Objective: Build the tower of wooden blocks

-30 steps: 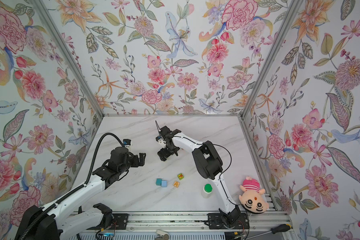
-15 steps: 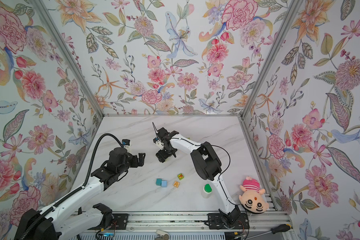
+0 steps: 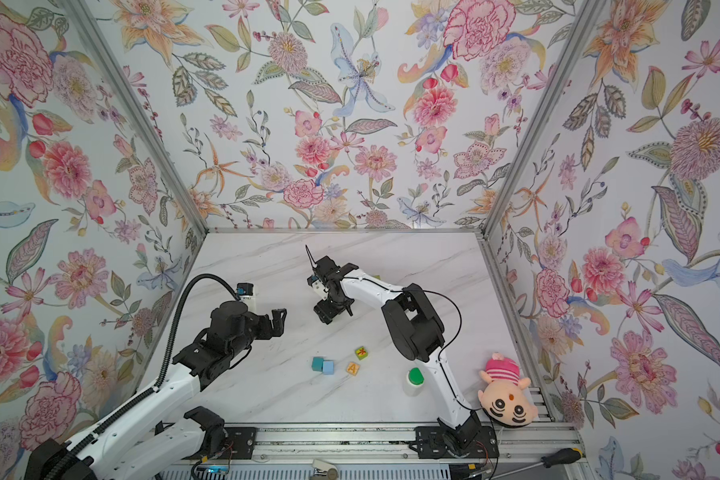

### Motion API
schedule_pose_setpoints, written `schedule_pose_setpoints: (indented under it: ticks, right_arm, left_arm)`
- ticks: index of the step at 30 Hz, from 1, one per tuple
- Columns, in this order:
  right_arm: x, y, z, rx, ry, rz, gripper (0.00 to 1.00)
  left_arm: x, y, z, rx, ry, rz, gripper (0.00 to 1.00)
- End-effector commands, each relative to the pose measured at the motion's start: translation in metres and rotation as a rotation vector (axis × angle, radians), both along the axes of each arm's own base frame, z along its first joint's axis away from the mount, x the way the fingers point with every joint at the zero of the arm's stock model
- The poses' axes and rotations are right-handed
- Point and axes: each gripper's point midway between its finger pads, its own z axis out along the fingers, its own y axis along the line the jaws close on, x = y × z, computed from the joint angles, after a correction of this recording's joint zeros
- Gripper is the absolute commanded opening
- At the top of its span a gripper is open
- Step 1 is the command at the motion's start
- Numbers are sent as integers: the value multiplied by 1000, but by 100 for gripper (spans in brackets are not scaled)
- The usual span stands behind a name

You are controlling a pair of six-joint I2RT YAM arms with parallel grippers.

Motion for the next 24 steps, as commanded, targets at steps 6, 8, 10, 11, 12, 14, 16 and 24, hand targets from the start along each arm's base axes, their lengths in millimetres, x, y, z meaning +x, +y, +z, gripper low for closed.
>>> schedule_pose_setpoints:
  ticks: [6, 8, 10, 11, 12, 14, 16, 24]
  right_arm:
    - [-29, -18, -20, -90, 80, 27, 77]
    - [-30, -17, -18, -87, 80, 39, 77]
    - [-32, -18, -18, -89, 79, 47, 77]
    - [-32, -19, -18, -91, 78, 49, 77]
    - [-32, -20, -18, -97, 75, 51, 77]
    - [-32, -21, -20, -105, 72, 54, 77]
    - [-32, -22, -21, -110, 71, 55, 76]
    - [-28, -24, -22, -134, 48, 48, 58]
  left_arm:
    - [-4, 11, -6, 9, 13, 45, 99]
    - [-4, 11, -6, 10, 14, 43, 99]
    - [-5, 11, -8, 15, 19, 41, 99]
    - [-4, 11, -7, 15, 19, 41, 99]
    - [-5, 10, -8, 18, 21, 39, 99]
    - [-4, 11, -8, 20, 20, 38, 99]
    - [-3, 9, -7, 18, 19, 35, 99]
    - [-1, 9, -7, 25, 22, 34, 100]
